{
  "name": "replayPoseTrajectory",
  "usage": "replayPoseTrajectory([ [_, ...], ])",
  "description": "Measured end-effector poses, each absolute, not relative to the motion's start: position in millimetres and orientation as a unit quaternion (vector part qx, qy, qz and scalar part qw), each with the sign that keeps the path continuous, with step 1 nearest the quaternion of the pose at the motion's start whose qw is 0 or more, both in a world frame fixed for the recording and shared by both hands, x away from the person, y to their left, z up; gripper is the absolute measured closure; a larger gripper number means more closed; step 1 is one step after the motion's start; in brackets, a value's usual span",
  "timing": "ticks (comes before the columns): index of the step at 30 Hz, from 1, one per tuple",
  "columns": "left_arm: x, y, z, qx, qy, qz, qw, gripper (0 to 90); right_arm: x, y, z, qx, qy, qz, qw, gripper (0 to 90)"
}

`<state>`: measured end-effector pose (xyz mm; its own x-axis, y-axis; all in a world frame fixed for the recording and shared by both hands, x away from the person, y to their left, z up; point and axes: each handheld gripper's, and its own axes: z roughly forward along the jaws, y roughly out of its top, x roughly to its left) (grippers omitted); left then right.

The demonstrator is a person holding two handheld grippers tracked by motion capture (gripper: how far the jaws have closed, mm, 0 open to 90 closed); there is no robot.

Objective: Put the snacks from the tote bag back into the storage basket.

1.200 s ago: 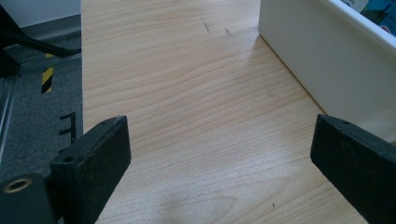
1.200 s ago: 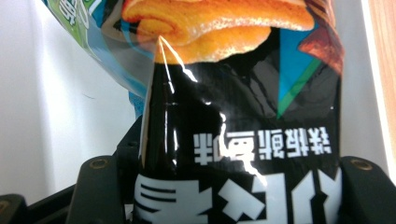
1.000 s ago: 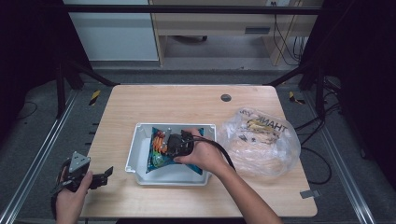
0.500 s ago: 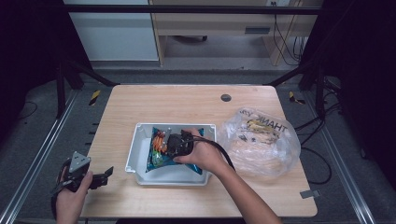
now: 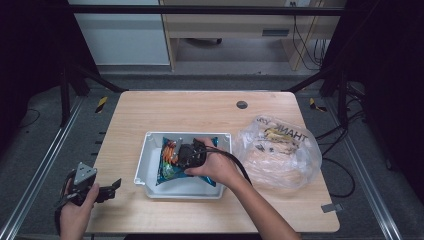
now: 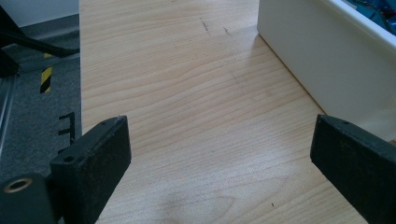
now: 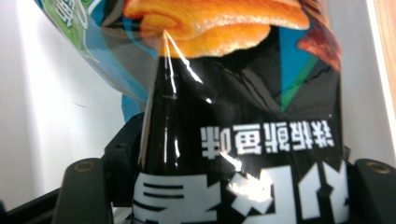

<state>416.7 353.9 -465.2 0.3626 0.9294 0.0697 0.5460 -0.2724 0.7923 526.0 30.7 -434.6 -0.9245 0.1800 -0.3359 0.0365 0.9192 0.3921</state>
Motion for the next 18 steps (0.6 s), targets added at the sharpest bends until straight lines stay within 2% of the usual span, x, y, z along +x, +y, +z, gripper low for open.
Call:
replayPoseTrajectory([
  [3,416.7,353.8,-465.2,0.749,0.492,0.276,0.348,4.8,526.6,30.0,-435.6,0.061,0.961,0.197,0.186,26.2],
  [7,416.8,354.0,-465.3,0.749,0.493,0.275,0.348,4.8,526.6,30.5,-436.9,0.079,0.961,0.196,0.181,17.7],
  [18,417.0,353.5,-465.4,0.749,0.492,0.274,0.348,4.8,523.0,26.7,-432.1,0.087,0.955,0.211,0.189,11.5],
])
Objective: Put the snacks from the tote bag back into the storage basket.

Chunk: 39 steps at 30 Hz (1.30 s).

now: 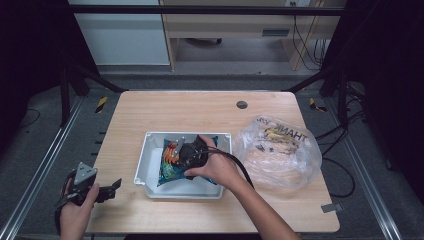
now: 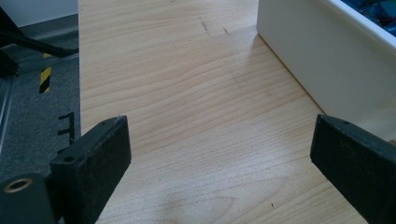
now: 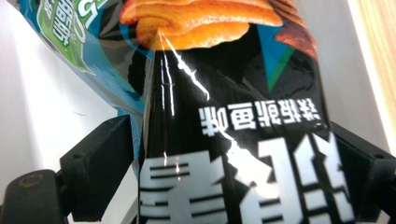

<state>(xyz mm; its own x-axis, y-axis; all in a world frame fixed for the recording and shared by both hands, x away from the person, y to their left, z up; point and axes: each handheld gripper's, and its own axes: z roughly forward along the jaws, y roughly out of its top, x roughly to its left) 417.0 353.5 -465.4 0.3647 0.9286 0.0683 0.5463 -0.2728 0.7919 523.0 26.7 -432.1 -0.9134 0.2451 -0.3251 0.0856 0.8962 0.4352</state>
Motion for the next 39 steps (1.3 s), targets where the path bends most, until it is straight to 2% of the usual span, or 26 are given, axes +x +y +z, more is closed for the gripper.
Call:
replayPoseTrajectory([
  [14,417,354,-465,0.749,0.492,0.274,0.348,4.8,515,20,-417,0.104,0.944,0.246,0.197,7.3],
  [39,417,353,-465,0.751,0.491,0.274,0.346,4.8,507,-7,-393,0.151,0.916,0.314,0.199,6.5],
])
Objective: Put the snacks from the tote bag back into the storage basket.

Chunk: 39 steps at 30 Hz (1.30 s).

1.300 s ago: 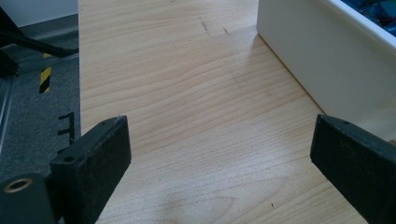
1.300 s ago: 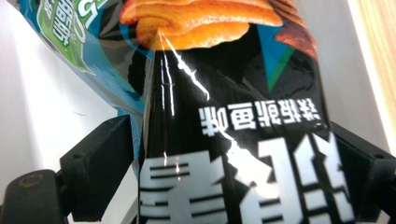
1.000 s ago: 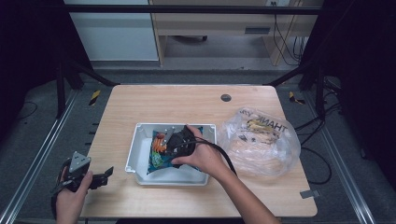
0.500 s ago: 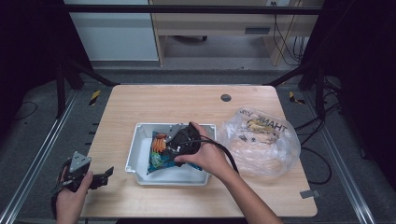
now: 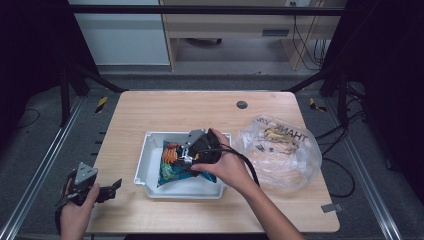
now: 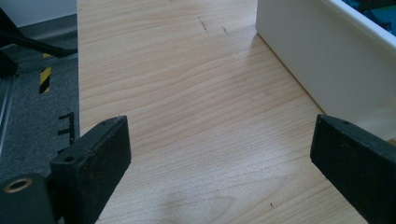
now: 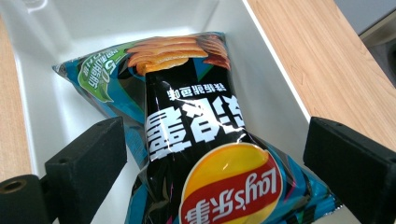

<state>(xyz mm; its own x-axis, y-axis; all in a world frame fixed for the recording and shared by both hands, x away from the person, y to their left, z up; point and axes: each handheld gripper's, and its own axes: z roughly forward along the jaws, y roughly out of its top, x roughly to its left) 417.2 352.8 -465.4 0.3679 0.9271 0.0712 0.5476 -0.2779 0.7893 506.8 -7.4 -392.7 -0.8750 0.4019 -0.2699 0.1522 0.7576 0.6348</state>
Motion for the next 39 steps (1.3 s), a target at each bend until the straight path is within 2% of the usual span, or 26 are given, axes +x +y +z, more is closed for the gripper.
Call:
replayPoseTrajectory([
  [39,418,351,-466,0.755,0.488,0.273,0.343,4.8,479,-65,-346,0.237,0.856,0.377,0.263,5.9],
])
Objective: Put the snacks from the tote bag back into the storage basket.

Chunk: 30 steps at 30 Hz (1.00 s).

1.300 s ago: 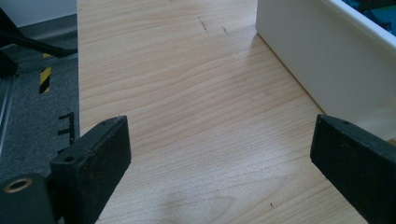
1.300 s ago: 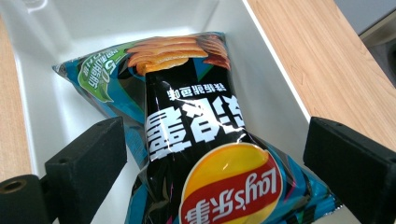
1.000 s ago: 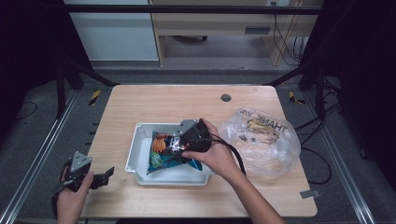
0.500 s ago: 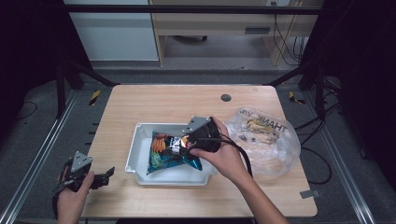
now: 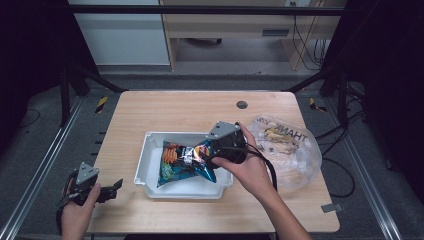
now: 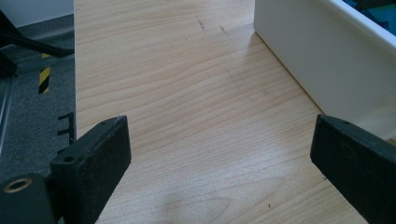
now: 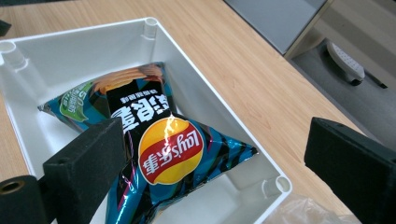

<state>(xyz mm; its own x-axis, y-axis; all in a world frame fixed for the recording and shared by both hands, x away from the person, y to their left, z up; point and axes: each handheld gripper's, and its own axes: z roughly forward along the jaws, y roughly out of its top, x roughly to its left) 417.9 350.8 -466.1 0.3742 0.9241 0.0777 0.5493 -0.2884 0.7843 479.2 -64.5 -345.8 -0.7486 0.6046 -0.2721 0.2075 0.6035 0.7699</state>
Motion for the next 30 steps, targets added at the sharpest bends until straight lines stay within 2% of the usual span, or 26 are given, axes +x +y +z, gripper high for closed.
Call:
replayPoseTrajectory([
  [30,418,351,-466,0.754,0.489,0.274,0.342,4.7,449,-113,-338,0.274,0.828,0.391,0.295,5.9],
])
